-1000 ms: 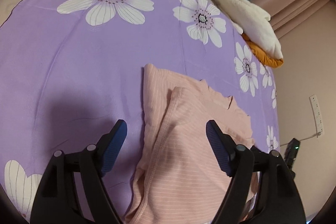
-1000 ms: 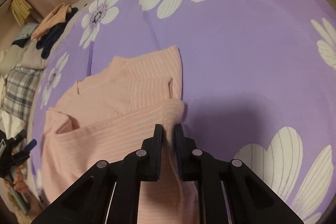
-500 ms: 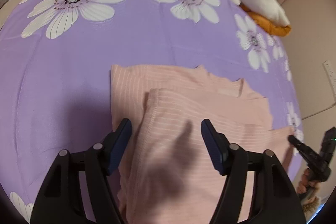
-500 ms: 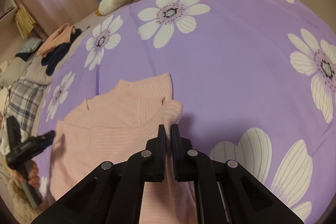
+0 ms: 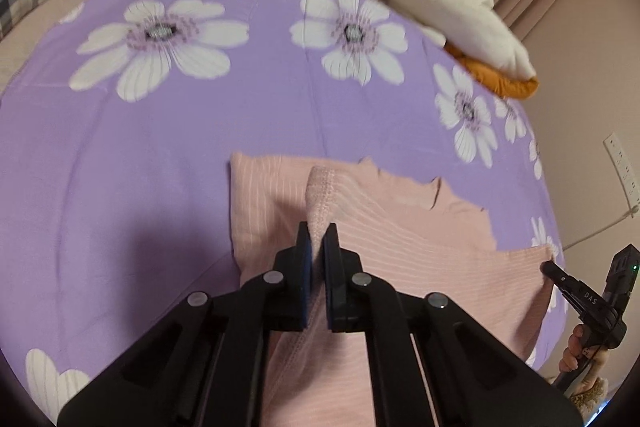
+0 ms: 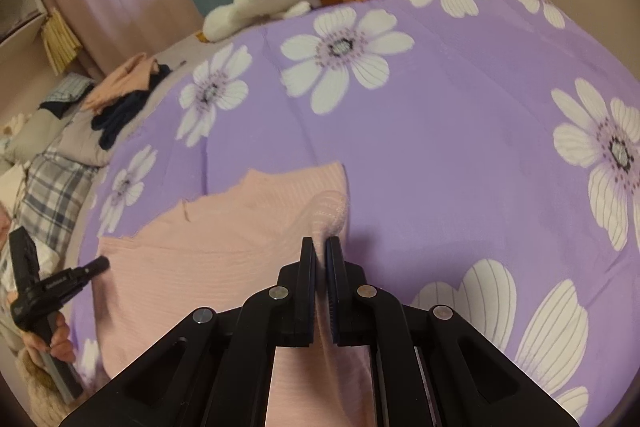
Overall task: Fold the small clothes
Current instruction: 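Hold the folded sweater with both grippers and fold it over again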
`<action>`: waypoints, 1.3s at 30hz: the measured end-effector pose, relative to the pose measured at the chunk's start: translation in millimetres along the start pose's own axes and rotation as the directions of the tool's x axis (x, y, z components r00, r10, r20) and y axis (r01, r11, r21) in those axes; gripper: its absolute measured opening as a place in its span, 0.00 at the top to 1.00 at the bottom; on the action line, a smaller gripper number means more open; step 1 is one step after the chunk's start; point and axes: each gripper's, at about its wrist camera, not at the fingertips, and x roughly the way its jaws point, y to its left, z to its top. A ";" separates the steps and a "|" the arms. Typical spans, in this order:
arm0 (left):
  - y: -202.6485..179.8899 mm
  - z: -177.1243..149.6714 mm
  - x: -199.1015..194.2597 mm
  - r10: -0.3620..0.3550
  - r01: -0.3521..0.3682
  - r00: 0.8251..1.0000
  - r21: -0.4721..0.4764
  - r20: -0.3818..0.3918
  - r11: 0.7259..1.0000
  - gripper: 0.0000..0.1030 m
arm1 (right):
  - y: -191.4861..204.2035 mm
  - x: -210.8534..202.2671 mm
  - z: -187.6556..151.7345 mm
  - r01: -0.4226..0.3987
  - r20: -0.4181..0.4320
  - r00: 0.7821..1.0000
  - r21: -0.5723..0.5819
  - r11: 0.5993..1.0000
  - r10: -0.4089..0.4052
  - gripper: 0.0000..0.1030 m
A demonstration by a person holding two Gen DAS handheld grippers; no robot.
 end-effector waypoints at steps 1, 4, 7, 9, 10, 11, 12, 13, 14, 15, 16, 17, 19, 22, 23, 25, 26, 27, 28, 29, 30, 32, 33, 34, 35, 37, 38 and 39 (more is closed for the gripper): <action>-0.7 3.3 -6.8 -0.009 0.009 1.000 -0.004 0.016 1.000 0.96 | 2.2 -1.5 2.4 -0.003 0.009 1.000 -0.006 1.000 0.003 0.93; 0.3 12.8 -20.5 -0.026 0.027 0.998 -0.013 0.061 1.000 0.96 | 11.4 -5.8 15.2 -0.002 0.040 0.999 -0.038 0.999 0.003 0.93; 3.7 24.7 -20.5 0.007 -0.005 0.996 -0.018 0.085 1.000 0.96 | 19.6 1.1 33.6 0.013 0.056 0.998 -0.067 0.998 -0.010 0.93; 8.8 31.1 -15.6 0.017 -0.014 0.996 -0.033 0.089 0.999 0.96 | 23.7 10.2 44.0 0.015 0.050 0.999 -0.080 0.997 -0.011 0.93; 11.1 34.0 -12.0 0.021 -0.017 0.996 -0.039 0.088 0.999 0.96 | 26.4 18.3 50.2 0.018 0.046 0.999 -0.088 0.996 -0.014 0.93; 13.9 36.2 -7.7 0.028 -0.023 0.996 -0.050 0.086 0.998 0.96 | 28.1 25.1 54.4 0.023 0.042 0.999 -0.093 0.995 -0.019 0.93; 16.8 37.2 -5.0 0.035 -0.030 0.996 -0.058 0.085 0.998 0.96 | 29.3 31.9 57.4 0.026 0.032 0.999 -0.097 0.995 -0.023 0.93; 19.2 38.8 0.0 0.042 -0.037 0.996 -0.063 0.082 0.997 0.96 | 30.6 40.1 60.6 0.025 0.020 1.000 -0.099 0.995 -0.023 0.93; 21.4 40.0 4.7 0.050 -0.045 0.996 -0.064 0.078 0.997 0.96 | 31.2 49.4 63.3 0.026 0.008 1.000 -0.098 0.995 -0.025 0.93; 23.4 40.5 9.2 0.060 -0.056 0.996 -0.068 0.070 0.996 0.96 | 32.2 57.6 65.0 0.030 -0.005 1.000 -0.097 0.995 -0.030 0.93; 25.5 41.2 15.5 0.069 -0.065 0.996 -0.072 0.056 0.995 0.96 | 33.1 69.2 66.5 0.034 -0.023 0.999 -0.100 0.994 -0.037 0.93; 28.3 41.5 21.8 0.076 -0.072 0.996 -0.074 0.045 0.995 0.96 | 33.5 77.6 66.7 0.043 -0.032 0.998 -0.102 0.994 -0.046 0.93; 32.9 41.2 33.8 0.098 -0.096 0.995 -0.075 0.026 0.993 0.96 | 31.5 92.7 65.3 0.064 -0.060 0.996 -0.096 0.993 -0.070 0.93; 41.8 38.0 49.7 0.130 -0.130 0.991 -0.077 -0.012 0.988 0.96 | 24.6 114.4 58.5 0.083 -0.108 0.990 -0.074 0.994 -0.091 0.93; 44.7 36.7 54.7 0.139 -0.140 0.990 -0.076 -0.025 0.987 0.95 | 22.3 118.5 56.4 0.092 -0.118 0.988 -0.071 0.993 -0.100 0.93; 50.2 33.5 63.6 0.153 -0.156 0.987 -0.075 -0.052 0.985 0.95 | 17.1 128.1 52.4 0.109 -0.142 0.983 -0.067 0.992 -0.118 0.93; 51.3 32.7 66.5 0.158 -0.163 0.986 -0.075 -0.060 0.984 0.95 | 14.6 131.5 50.5 0.110 -0.153 0.981 -0.059 0.992 -0.118 0.93; 53.3 31.4 69.6 0.165 -0.170 0.984 -0.075 -0.068 0.983 0.94 | 12.0 135.5 48.3 0.111 -0.167 0.979 -0.052 0.992 -0.118 0.93; 54.9 29.9 72.0 0.168 -0.173 0.983 -0.077 -0.073 0.982 0.93 | 10.4 138.4 47.0 0.113 -0.175 0.977 -0.050 0.992 -0.120 0.93; 56.1 28.7 74.1 0.168 -0.174 0.983 -0.080 -0.076 0.981 0.93 | 10.0 139.4 45.7 0.114 -0.175 0.977 -0.053 0.992 -0.122 0.93; 57.2 28.0 75.1 0.170 -0.176 0.982 -0.080 -0.077 0.981 0.92 | 10.4 139.2 44.1 0.118 -0.169 0.978 -0.060 0.991 -0.126 0.93; 57.6 26.8 76.3 0.176 -0.182 0.981 -0.073 -0.077 0.981 0.91 | 11.0 138.7 43.9 0.126 -0.163 0.977 -0.074 0.989 -0.137 0.93; 57.8 26.6 76.7 0.178 -0.183 0.981 -0.071 -0.078 0.981 0.91 | 11.3 138.4 43.4 0.130 -0.162 0.977 -0.079 0.988 -0.142 0.93; 58.6 26.3 77.1 0.177 -0.183 0.981 -0.074 -0.079 0.980 0.91 | 11.4 138.9 43.0 0.135 -0.161 0.976 -0.084 0.987 -0.147 0.93; 59.6 26.0 77.6 0.174 -0.180 0.982 -0.081 -0.080 0.980 0.91 | 11.0 138.7 42.5 0.137 -0.160 0.976 -0.084 0.987 -0.149 0.93; 62.1 25.4 78.1 0.165 -0.172 0.983 -0.094 -0.081 0.981 0.90 | 9.7 139.9 42.7 0.139 -0.158 0.976 -0.081 0.987 -0.150 0.93; 63.0 24.9 78.4 0.161 -0.168 0.984 -0.099 -0.082 0.981 0.90 | 8.9 140.0 42.1 0.140 -0.157 0.976 -0.081 0.987 -0.151 0.93; 63.7 24.5 78.6 0.157 -0.165 0.984 -0.104 -0.082 0.981 0.90 | 8.3 140.1 41.6 0.141 -0.154 0.976 -0.082 0.987 -0.153 0.93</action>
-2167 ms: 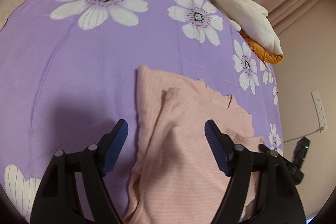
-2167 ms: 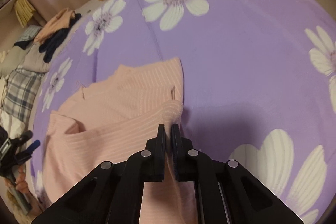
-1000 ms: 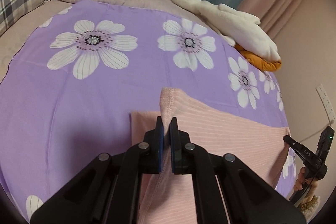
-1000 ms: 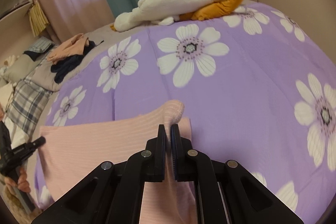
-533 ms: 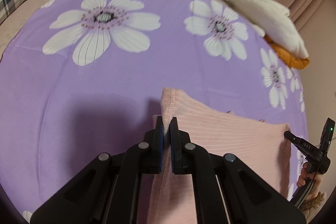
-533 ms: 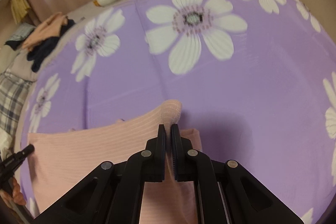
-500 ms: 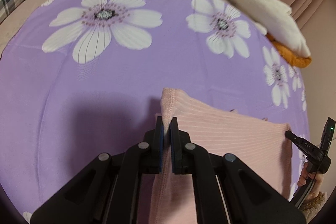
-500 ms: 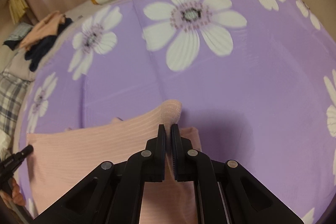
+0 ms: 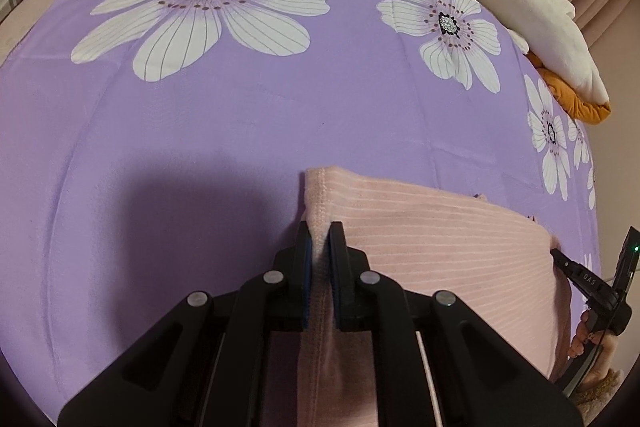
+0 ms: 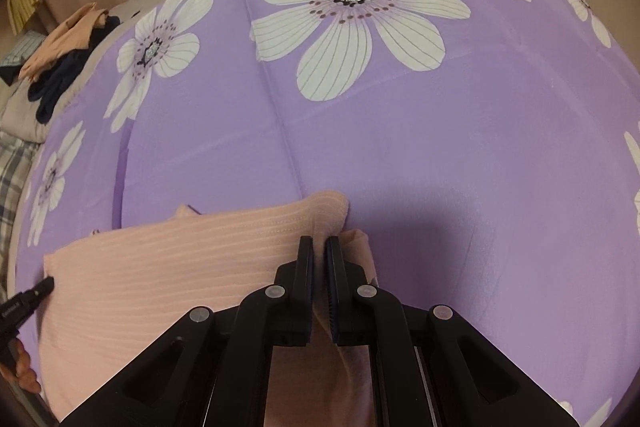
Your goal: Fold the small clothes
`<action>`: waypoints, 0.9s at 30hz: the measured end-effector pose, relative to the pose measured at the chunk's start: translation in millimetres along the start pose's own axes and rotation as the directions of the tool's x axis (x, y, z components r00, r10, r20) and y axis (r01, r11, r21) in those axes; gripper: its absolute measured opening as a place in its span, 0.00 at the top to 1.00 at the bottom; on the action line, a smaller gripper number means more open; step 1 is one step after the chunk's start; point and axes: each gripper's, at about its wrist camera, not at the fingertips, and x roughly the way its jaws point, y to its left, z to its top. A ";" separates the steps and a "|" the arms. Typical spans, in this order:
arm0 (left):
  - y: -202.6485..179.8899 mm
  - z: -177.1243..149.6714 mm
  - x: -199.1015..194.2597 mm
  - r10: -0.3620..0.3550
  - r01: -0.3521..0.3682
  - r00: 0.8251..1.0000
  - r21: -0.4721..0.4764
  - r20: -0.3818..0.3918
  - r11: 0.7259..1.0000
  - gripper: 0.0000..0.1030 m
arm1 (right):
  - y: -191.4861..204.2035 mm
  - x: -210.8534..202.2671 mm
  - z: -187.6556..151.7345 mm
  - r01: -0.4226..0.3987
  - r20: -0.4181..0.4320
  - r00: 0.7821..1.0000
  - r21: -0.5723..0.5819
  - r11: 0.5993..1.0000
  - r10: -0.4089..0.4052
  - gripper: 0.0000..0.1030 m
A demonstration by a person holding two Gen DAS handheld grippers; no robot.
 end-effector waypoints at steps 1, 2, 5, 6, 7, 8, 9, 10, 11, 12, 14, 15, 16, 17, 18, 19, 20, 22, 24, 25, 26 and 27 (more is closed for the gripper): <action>0.8 0.2 0.5 -0.003 0.003 1.000 -0.005 -0.001 1.000 0.90 | 1.3 1.6 0.8 0.002 0.001 1.000 -0.001 1.000 -0.002 0.93; 0.9 0.4 1.0 -0.006 0.006 1.000 -0.009 -0.003 1.000 0.90 | 1.5 2.5 0.8 0.005 0.001 1.000 -0.004 1.000 -0.005 0.93; 3.1 1.3 1.1 -0.017 0.017 1.000 -0.027 -0.006 0.999 0.89 | 4.1 5.0 2.4 0.014 0.002 1.000 -0.008 1.000 -0.014 0.93; 3.6 1.1 0.5 -0.020 0.020 1.000 -0.031 -0.005 0.999 0.89 | 4.5 5.1 2.3 0.017 0.003 1.000 -0.010 1.000 -0.017 0.93; 3.2 1.2 -0.2 -0.021 0.021 1.000 -0.031 -0.003 0.999 0.89 | 5.2 5.2 2.2 0.020 0.005 1.000 -0.012 1.000 -0.020 0.93; 2.5 1.0 -1.8 -0.021 0.021 1.000 -0.029 -0.004 0.999 0.89 | 5.6 5.2 2.2 0.023 0.006 1.000 -0.016 1.000 -0.023 0.93; 1.5 0.4 -4.1 -0.009 0.009 1.000 -0.028 -0.005 1.000 0.79 | 5.8 5.3 2.5 0.025 0.007 1.000 -0.018 1.000 -0.025 0.93; 0.4 -0.4 -7.3 -0.003 0.003 1.000 -0.028 -0.006 1.000 0.65 | 6.0 4.7 2.5 0.026 0.009 1.000 -0.022 0.999 -0.026 0.93; 0.4 -1.8 -11.8 -0.021 0.020 1.000 -0.033 -0.006 0.999 0.59 | 6.5 3.9 2.4 0.029 0.009 1.000 -0.027 0.999 -0.029 0.93; 0.3 -3.3 -16.5 -0.041 0.041 0.999 -0.038 -0.007 0.998 0.52 | 7.2 2.4 2.1 0.035 0.007 0.999 -0.032 0.999 -0.035 0.93; 0.8 -8.1 -29.3 -0.084 0.084 0.996 -0.045 0.004 0.995 0.46 | 9.4 -5.3 -0.2 0.043 0.006 0.999 -0.034 0.998 -0.043 0.83; 0.8 -10.2 -35.3 -0.093 0.093 0.996 -0.044 0.010 0.995 0.40 | 10.0 -9.3 -1.8 0.039 0.009 0.999 -0.031 0.999 -0.039 0.67; 0.7 -13.9 -43.5 -0.096 0.097 0.995 -0.041 0.017 0.994 0.31 | 10.5 -15.9 -4.6 0.030 0.018 0.999 -0.025 0.999 -0.029 0.50; -0.9 -16.3 -48.1 -0.097 0.097 0.995 -0.034 0.023 0.995 0.29 | 10.6 -21.9 -7.4 0.025 0.028 0.999 -0.019 1.000 -0.024 0.44; -2.2 -19.8 -54.1 -0.100 0.101 0.995 -0.022 0.031 0.995 0.26 | 10.6 -27.9 -10.1 0.019 0.040 0.999 -0.012 1.000 -0.018 0.41; -4.0 -23.8 -60.4 -0.103 0.103 0.994 -0.008 0.036 0.995 0.24 | 9.8 -36.8 -14.0 0.008 0.054 0.999 -0.005 1.000 -0.008 0.41; -6.0 -28.1 -65.4 -0.101 0.101 0.994 0.006 0.035 0.995 0.23 | 9.0 -42.8 -16.8 -0.001 0.058 0.998 0.001 1.000 0.001 0.41; -7.8 -37.0 -72.8 -0.099 0.099 0.995 0.021 0.028 0.995 0.20 | 5.5 -59.1 -25.5 -0.040 0.073 0.997 0.024 0.999 0.038 0.39; -6.4 -47.3 -78.2 -0.108 0.107 0.994 0.018 0.021 0.994 0.18 | -0.6 -73.1 -35.5 -0.079 0.082 0.994 0.050 0.996 0.074 0.33; -6.1 -55.5 -80.7 -0.114 0.113 0.993 0.020 0.010 0.993 0.18 | -4.3 -81.1 -42.3 -0.097 0.088 0.992 0.061 0.993 0.092 0.33; -5.1 -61.1 -81.8 -0.114 0.114 0.993 0.025 0.002 0.993 0.18 | -7.3 -87.0 -47.8 -0.110 0.092 0.990 0.069 0.992 0.103 0.33; -4.9 -67.0 -82.6 -0.111 0.111 0.994 0.032 -0.008 0.993 0.18 | -10.7 -92.6 -54.3 -0.116 0.093 0.990 0.078 0.990 0.109 0.33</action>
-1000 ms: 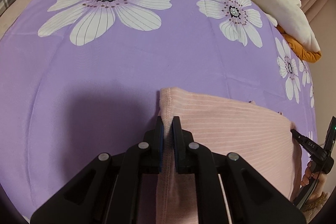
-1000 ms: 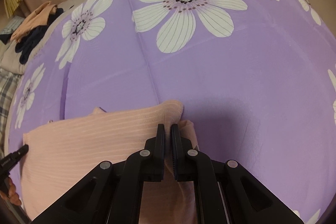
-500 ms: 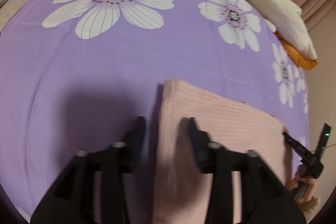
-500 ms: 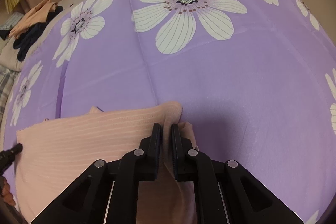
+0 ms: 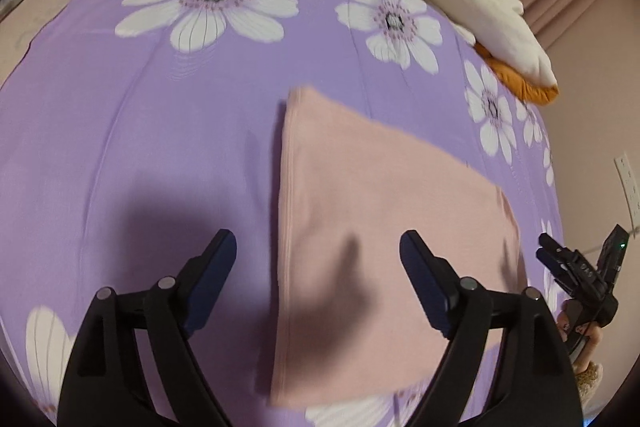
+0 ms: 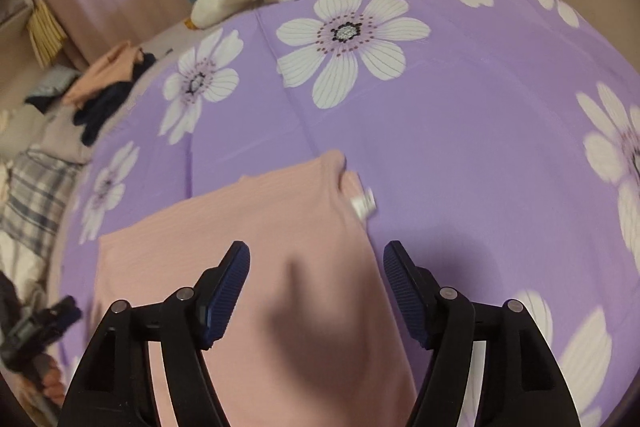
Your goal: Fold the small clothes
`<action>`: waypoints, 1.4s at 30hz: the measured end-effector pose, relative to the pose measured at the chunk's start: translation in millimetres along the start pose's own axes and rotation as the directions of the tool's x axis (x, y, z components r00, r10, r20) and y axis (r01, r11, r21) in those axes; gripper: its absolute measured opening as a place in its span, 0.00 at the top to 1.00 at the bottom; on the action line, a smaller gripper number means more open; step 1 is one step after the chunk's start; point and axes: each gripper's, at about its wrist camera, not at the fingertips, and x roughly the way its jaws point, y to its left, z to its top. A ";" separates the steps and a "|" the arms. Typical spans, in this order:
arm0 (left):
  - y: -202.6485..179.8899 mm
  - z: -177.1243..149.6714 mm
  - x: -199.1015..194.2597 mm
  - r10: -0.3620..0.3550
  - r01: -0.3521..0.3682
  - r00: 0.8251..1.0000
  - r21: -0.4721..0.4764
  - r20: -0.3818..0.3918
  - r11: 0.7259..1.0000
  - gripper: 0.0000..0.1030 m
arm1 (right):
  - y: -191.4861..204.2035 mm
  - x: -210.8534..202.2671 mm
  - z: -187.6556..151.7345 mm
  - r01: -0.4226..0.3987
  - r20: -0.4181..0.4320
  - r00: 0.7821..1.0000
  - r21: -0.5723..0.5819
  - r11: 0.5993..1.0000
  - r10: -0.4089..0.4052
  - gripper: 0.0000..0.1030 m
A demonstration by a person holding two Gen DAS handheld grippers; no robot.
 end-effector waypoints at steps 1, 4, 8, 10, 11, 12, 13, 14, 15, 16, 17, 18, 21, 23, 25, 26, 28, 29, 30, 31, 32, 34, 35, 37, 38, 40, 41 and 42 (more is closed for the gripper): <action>-0.3 -6.6 -0.3 0.010 -0.010 1.000 0.006 -0.010 1.000 0.18 | -5.1 -7.1 -7.6 -0.001 0.000 1.000 0.015 1.000 0.001 0.33; 1.9 -25.4 -0.1 0.025 -0.025 0.999 0.012 -0.039 1.000 0.18 | -15.6 -19.8 -29.7 0.010 -0.013 1.000 0.042 0.999 -0.010 0.30; 7.2 -47.6 2.2 0.004 -0.005 0.997 -0.015 -0.082 1.000 0.18 | -28.1 -28.9 -60.5 0.037 -0.038 0.999 0.082 0.996 -0.034 0.26; 8.5 -54.8 4.3 -0.007 0.005 0.996 -0.027 -0.093 1.000 0.18 | -33.0 -30.0 -75.6 0.039 -0.064 0.997 0.098 0.994 -0.033 0.26; 8.0 -57.4 3.9 -0.008 0.006 0.996 -0.027 -0.089 1.000 0.18 | -35.2 -30.4 -80.7 0.034 -0.068 0.997 0.114 0.993 -0.026 0.26; 7.1 -58.9 3.3 -0.009 0.007 0.997 -0.023 -0.081 1.000 0.18 | -37.9 -30.8 -86.0 0.019 -0.068 0.998 0.137 0.990 -0.010 0.26; 6.1 -59.5 3.5 -0.008 0.007 0.997 -0.017 -0.078 1.000 0.19 | -41.6 -30.3 -92.1 -0.010 -0.066 0.998 0.169 0.986 0.022 0.26; 5.3 -59.2 4.6 -0.011 0.010 0.997 -0.012 -0.081 1.000 0.19 | -44.0 -27.3 -95.4 -0.042 -0.074 0.996 0.192 0.981 0.057 0.26; 5.2 -58.2 6.3 -0.015 0.014 0.997 -0.014 -0.082 1.000 0.20 | -44.2 -25.6 -97.8 -0.061 -0.083 0.993 0.201 0.978 0.080 0.26; 5.7 -57.1 8.2 -0.025 0.023 0.996 -0.025 -0.084 0.999 0.20 | -43.1 -22.4 -98.7 -0.077 -0.094 0.991 0.206 0.975 0.098 0.26; 6.3 -55.7 10.5 -0.036 0.033 0.996 -0.036 -0.088 0.999 0.20 | -40.2 -20.8 -98.0 -0.083 -0.089 0.991 0.198 0.977 0.102 0.26; 5.8 -54.2 12.5 -0.046 0.042 0.995 -0.043 -0.092 0.998 0.20 | -37.0 -19.6 -96.4 -0.093 -0.076 0.991 0.187 0.978 0.108 0.26; -1.3 -49.2 19.1 -0.063 0.061 0.993 -0.027 -0.101 0.998 0.23 | -31.2 -6.4 -89.7 -0.196 -0.059 0.975 0.218 0.956 0.213 0.29; -8.6 -45.8 25.3 -0.062 0.061 0.992 -0.008 -0.107 0.998 0.32 | -30.1 6.0 -84.5 -0.237 -0.047 0.965 0.252 0.938 0.257 0.32; -14.5 -43.9 32.0 -0.058 0.059 0.992 0.005 -0.112 0.998 0.41 | -27.9 12.5 -81.0 -0.232 -0.022 0.969 0.255 0.939 0.245 0.47; -16.8 -43.4 34.4 -0.048 0.049 0.993 0.011 -0.111 0.999 0.42 | -28.0 14.8 -79.5 -0.233 -0.012 0.970 0.263 0.936 0.244 0.52; -21.0 -44.0 35.3 -0.026 0.030 0.994 0.033 -0.108 0.999 0.58 | -28.5 21.0 -76.5 -0.234 -0.008 0.969 0.288 0.929 0.247 0.71; -22.0 -45.2 34.9 -0.021 0.026 0.994 0.040 -0.109 0.999 0.63 | -28.5 22.6 -75.7 -0.228 -0.013 0.970 0.301 0.926 0.243 0.75; -22.9 -46.3 34.1 -0.022 0.027 0.994 0.046 -0.108 0.999 0.70 | -27.1 21.5 -75.5 -0.229 -0.013 0.970 0.302 0.925 0.244 0.80; -24.2 -48.1 31.8 -0.015 0.021 0.994 0.057 -0.104 0.998 0.73 | -24.1 18.8 -75.2 -0.228 -0.008 0.971 0.294 0.928 0.241 0.83; -25.5 -50.1 29.2 -0.004 0.011 0.995 0.065 -0.100 0.998 0.75 | -21.5 14.4 -76.0 -0.223 0.000 0.973 0.279 0.934 0.232 0.84; -30.5 -53.2 23.9 0.014 -0.006 0.995 0.083 -0.095 0.997 0.81 | -19.3 3.9 -78.6 -0.219 0.019 0.975 0.250 0.943 0.222 0.87; -33.2 -55.3 20.3 0.019 -0.011 0.995 0.091 -0.097 0.996 0.83 | -20.0 -0.5 -78.5 -0.243 0.029 0.969 0.260 0.935 0.244 0.87; -37.3 -60.1 12.4 0.011 -0.002 0.995 0.087 -0.102 0.996 0.85 | -22.9 -11.1 -78.9 -0.279 0.038 0.959 0.283 0.918 0.280 0.88; -40.2 -63.8 8.1 -0.003 0.013 0.994 0.087 -0.108 0.996 0.86 | -23.6 -16.9 -79.5 -0.285 0.046 0.958 0.281 0.916 0.284 0.88; -45.7 -72.9 0.1 -0.025 0.037 0.992 0.093 -0.124 0.995 0.86 | -22.7 -33.2 -80.6 -0.279 0.062 0.960 0.253 0.926 0.272 0.88; -48.7 -78.5 -3.5 -0.031 0.044 0.990 0.096 -0.134 0.994 0.86 | -22.6 -39.3 -81.5 -0.272 0.065 0.962 0.243 0.931 0.264 0.88; -51.8 -83.4 -5.9 -0.033 0.048 0.989 0.100 -0.145 0.994 0.86 | -23.1 -46.3 -82.9 -0.264 0.068 0.964 0.236 0.935 0.256 0.88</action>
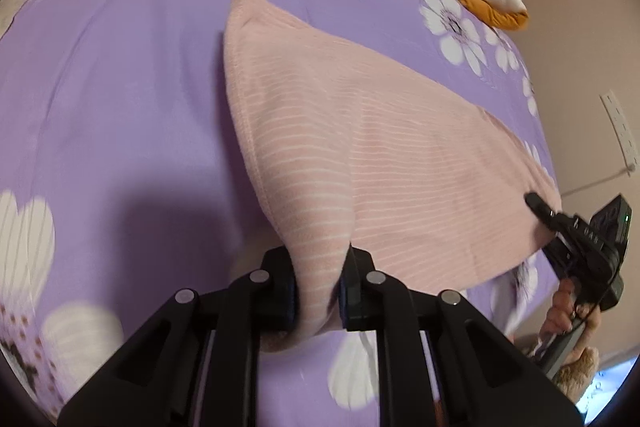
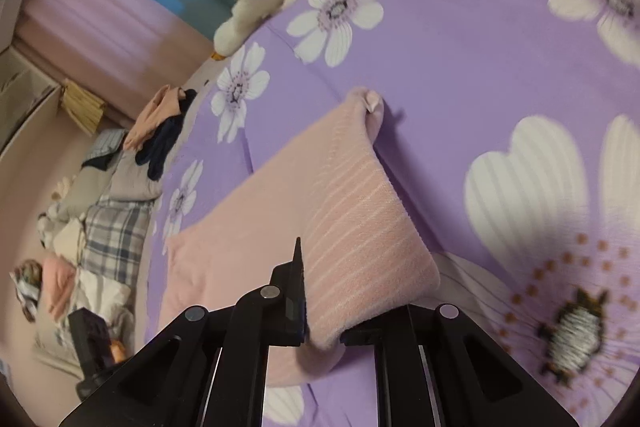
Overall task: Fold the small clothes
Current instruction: 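Lift the sweater edge with both grippers and fold it over the body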
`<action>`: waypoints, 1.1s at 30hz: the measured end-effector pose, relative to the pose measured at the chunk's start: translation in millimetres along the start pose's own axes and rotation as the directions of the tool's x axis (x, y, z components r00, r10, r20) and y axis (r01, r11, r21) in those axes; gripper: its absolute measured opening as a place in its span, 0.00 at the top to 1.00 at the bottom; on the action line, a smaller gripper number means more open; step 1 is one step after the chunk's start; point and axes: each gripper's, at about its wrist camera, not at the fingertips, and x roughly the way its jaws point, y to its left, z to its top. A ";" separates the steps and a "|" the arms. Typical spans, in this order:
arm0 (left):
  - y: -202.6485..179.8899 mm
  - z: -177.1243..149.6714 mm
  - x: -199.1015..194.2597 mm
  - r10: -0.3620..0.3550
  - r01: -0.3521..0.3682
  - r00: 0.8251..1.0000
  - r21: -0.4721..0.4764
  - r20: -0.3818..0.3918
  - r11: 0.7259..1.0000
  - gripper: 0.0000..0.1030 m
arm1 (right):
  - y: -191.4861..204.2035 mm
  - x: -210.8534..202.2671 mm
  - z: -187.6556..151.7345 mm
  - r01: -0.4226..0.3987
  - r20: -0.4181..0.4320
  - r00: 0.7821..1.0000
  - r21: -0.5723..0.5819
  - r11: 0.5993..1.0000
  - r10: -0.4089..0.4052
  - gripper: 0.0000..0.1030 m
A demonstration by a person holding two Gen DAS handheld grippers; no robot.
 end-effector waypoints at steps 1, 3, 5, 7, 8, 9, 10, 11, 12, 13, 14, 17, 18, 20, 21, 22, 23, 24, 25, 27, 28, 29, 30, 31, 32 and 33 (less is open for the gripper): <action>-2.9 -5.5 -1.4 -0.002 0.002 1.000 0.003 -0.010 1.000 0.86 | 1.3 -7.4 -1.0 0.011 0.001 1.000 -0.007 1.000 -0.011 0.88; -8.2 -17.4 -4.3 -0.003 0.003 1.000 0.018 -0.024 1.000 0.86 | 1.4 -19.7 -4.4 0.043 -0.002 0.999 -0.016 0.999 -0.043 0.88; -12.4 -28.7 -5.6 0.003 -0.002 1.000 0.033 -0.031 0.999 0.85 | 1.5 -27.3 -7.5 0.068 -0.005 0.998 -0.027 0.997 -0.068 0.88; -13.6 -37.7 -2.6 0.012 -0.010 0.999 0.038 -0.049 0.999 0.85 | -0.5 -34.8 -13.1 0.086 -0.003 0.996 -0.033 0.996 -0.086 0.88; -12.8 -41.4 -0.7 0.013 -0.012 0.998 0.031 -0.058 0.999 0.85 | -3.0 -37.4 -16.2 0.091 -0.004 0.996 -0.025 0.996 -0.091 0.88; -12.3 -43.8 0.5 0.015 -0.013 0.998 0.030 -0.060 0.999 0.85 | -5.1 -38.6 -18.7 0.098 -0.007 0.995 -0.021 0.995 -0.098 0.88; -10.9 -45.5 1.2 0.020 -0.018 0.998 0.027 -0.057 0.999 0.84 | -5.8 -37.3 -19.8 0.110 -0.009 0.994 -0.023 0.994 -0.110 0.88; -10.2 -45.7 0.9 0.021 -0.020 0.998 0.021 -0.056 1.000 0.84 | -7.8 -35.5 -21.3 0.131 -0.011 0.991 -0.025 0.991 -0.132 0.88; -9.1 -45.4 1.2 0.021 -0.021 0.998 0.012 -0.057 1.000 0.82 | -10.0 -31.5 -22.4 0.157 -0.018 0.987 -0.025 0.987 -0.157 0.88; -8.0 -45.5 0.4 0.022 -0.022 0.998 0.005 -0.057 1.000 0.80 | -10.5 -27.9 -22.6 0.179 -0.024 0.983 -0.025 0.984 -0.179 0.88; -8.1 -45.8 -0.9 0.025 -0.024 0.998 0.004 -0.055 1.000 0.79 | -10.4 -24.7 -23.3 0.200 -0.027 0.979 -0.031 0.979 -0.201 0.88; -6.9 -48.4 -7.3 0.037 -0.037 0.998 0.008 -0.042 0.999 0.78 | -2.9 -16.1 -24.1 0.272 -0.015 0.962 -0.072 0.960 -0.273 0.88; -6.3 -49.1 -9.4 0.040 -0.040 0.998 0.009 -0.039 0.999 0.77 | 0.4 -16.1 -24.0 0.285 -0.006 0.958 -0.087 0.955 -0.286 0.88; -5.9 -50.1 -13.0 0.049 -0.049 0.998 0.010 -0.025 0.999 0.76 | 9.8 -17.7 -23.4 0.311 0.019 0.950 -0.133 0.941 -0.311 0.88; -5.0 -51.1 -15.5 0.052 -0.051 0.999 0.012 -0.015 0.999 0.76 | 17.0 -18.3 -21.7 0.320 0.034 0.947 -0.159 0.934 -0.319 0.88; -3.8 -51.3 -17.9 0.054 -0.054 0.999 0.012 -0.006 0.998 0.76 | 21.2 -19.4 -21.1 0.325 0.046 0.946 -0.178 0.929 -0.322 0.88; -2.1 -51.2 -19.8 0.056 -0.056 0.998 0.009 0.000 0.998 0.77 | 26.8 -20.2 -19.6 0.329 0.056 0.944 -0.195 0.924 -0.325 0.88; 0.6 -52.1 -22.3 0.055 -0.055 0.998 0.004 0.005 0.998 0.77 | 30.4 -21.2 -19.2 0.331 0.064 0.944 -0.209 0.920 -0.325 0.88; 2.7 -52.1 -24.6 0.052 -0.052 0.999 0.000 0.010 0.999 0.77 | 37.0 -21.9 -18.1 0.333 0.074 0.943 -0.228 0.915 -0.325 0.88; 6.3 -52.6 -29.6 0.050 -0.050 0.999 -0.008 0.020 0.999 0.77 | 50.7 -22.9 -17.0 0.332 0.091 0.943 -0.270 0.904 -0.320 0.88; 7.9 -53.3 -32.4 0.053 -0.052 0.998 -0.009 0.027 0.999 0.77 | 58.7 -23.6 -17.2 0.328 0.100 0.945 -0.293 0.898 -0.312 0.88; 8.9 -53.4 -35.0 0.059 -0.058 0.998 -0.009 0.034 0.998 0.77 | 69.7 -23.6 -17.5 0.322 0.110 0.947 -0.326 0.889 -0.303 0.88; 9.9 -53.3 -37.2 0.064 -0.064 0.997 -0.010 0.040 0.998 0.77 | 78.6 -23.0 -18.7 0.316 0.116 0.949 -0.354 0.880 -0.295 0.88; 11.4 -53.1 -39.2 0.069 -0.068 0.997 -0.013 0.046 0.998 0.75 | 87.3 -22.3 -20.8 0.307 0.119 0.952 -0.382 0.872 -0.283 0.88; 12.8 -52.5 -41.2 0.072 -0.071 0.996 -0.017 0.052 0.997 0.75 | 95.8 -20.9 -22.3 0.297 0.119 0.955 -0.408 0.863 -0.273 0.88; 15.0 -52.6 -43.6 0.075 -0.074 0.995 -0.022 0.059 0.997 0.74 | 104.8 -18.7 -24.5 0.287 0.117 0.958 -0.436 0.853 -0.262 0.88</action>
